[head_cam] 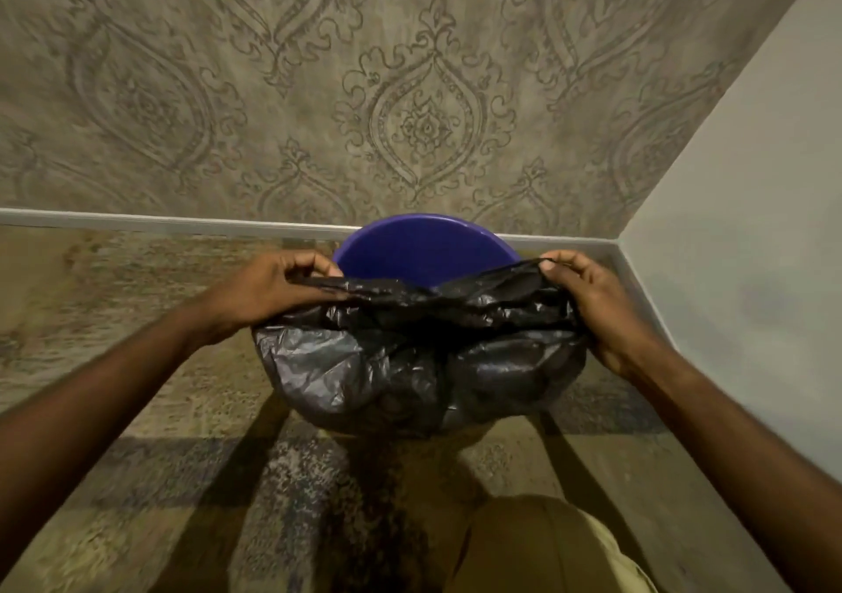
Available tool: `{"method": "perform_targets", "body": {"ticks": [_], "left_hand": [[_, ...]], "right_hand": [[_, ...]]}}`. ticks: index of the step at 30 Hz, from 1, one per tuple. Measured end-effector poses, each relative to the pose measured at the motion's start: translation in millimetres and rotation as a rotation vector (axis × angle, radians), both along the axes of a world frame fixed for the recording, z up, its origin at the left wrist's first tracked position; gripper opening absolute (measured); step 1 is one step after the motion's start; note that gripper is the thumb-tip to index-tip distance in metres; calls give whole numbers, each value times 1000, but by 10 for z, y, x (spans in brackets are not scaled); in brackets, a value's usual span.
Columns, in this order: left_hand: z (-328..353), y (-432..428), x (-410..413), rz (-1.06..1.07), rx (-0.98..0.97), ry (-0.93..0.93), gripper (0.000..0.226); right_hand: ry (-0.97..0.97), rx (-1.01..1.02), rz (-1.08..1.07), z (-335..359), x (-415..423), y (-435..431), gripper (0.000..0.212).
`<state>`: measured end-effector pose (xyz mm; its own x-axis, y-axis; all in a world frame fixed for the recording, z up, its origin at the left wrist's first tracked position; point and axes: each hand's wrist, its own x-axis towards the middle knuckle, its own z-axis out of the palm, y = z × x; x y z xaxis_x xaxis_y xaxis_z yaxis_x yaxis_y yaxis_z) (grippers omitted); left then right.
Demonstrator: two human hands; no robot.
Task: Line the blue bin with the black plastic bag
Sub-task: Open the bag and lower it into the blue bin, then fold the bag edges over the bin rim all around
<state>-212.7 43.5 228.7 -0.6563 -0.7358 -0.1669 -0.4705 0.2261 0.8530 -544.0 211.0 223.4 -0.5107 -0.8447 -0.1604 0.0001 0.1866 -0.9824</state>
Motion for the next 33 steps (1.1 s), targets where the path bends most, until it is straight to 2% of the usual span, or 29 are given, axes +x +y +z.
{"method": "perform_targets", "body": {"ticks": [4,8,11,15,17,19,22,24,26,28,31,32,33], "left_hand": [[-193,-402,-160,267,201,164,33],[-346,-752,-480,459,399,168,30],[-379,-968,-667,454,476,94,40],[-500,-1142,-800,485,456,18,12],[-635,-1193,-785,448,464,-15,14],[-757,-1230,-742,401,515,16,16],[-839,-1222,-689,395,620,75,16],[-865,-1226,-668,413,661,101,16],[-842,-1251,-742,404,676,144,14],[-804,-1324,-894,401,624,210,15],[-752,-1423,-1080,465,497,244,12],[-780,-1445,-1092,472,462,246,8],[-835,-1463,-1053,461,433,234,12]], "right_hand": [[7,40,0,-90,-254,-470,3],[138,81,-130,-272,-400,-1010,22],[234,70,-219,-339,-428,-1291,31],[340,128,-221,-486,-582,-1534,42],[355,243,-121,-574,-658,-1537,39],[282,307,-49,-633,-700,-1464,31],[21,252,-80,-740,-814,-1313,25],[-109,289,-62,-823,-835,-1226,23],[-101,314,-58,-888,-822,-1223,21],[-55,215,-114,-857,-769,-1309,20],[136,79,-114,-777,-689,-1489,10],[214,93,-75,-770,-687,-1532,13],[277,128,-58,-802,-704,-1568,20]]}}
